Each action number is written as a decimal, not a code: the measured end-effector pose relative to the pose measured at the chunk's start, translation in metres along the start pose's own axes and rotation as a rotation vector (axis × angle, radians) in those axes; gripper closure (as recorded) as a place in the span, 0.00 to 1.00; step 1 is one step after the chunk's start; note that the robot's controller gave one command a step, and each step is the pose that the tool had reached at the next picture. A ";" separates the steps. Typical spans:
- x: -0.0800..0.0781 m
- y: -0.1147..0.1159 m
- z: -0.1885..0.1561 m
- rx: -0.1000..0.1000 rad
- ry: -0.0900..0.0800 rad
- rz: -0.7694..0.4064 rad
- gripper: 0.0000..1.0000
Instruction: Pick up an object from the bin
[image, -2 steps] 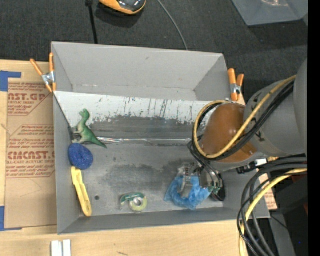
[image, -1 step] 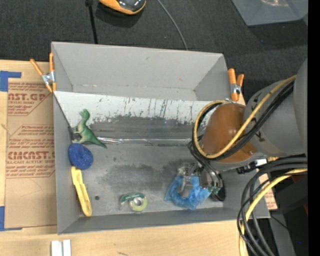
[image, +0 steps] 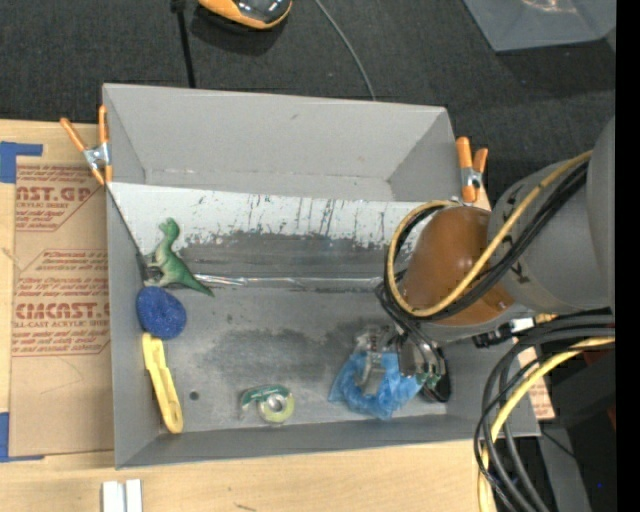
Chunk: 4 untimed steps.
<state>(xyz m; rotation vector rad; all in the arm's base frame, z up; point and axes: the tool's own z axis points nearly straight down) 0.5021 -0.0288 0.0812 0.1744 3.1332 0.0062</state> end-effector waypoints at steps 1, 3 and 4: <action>0.000 0.000 0.000 0.000 0.000 0.000 1.00; 0.000 0.000 0.000 0.000 0.000 0.000 1.00; 0.000 0.000 0.000 0.000 0.000 0.000 1.00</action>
Offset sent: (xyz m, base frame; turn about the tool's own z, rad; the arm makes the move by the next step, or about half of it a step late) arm 0.0000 0.0000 0.0000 0.0000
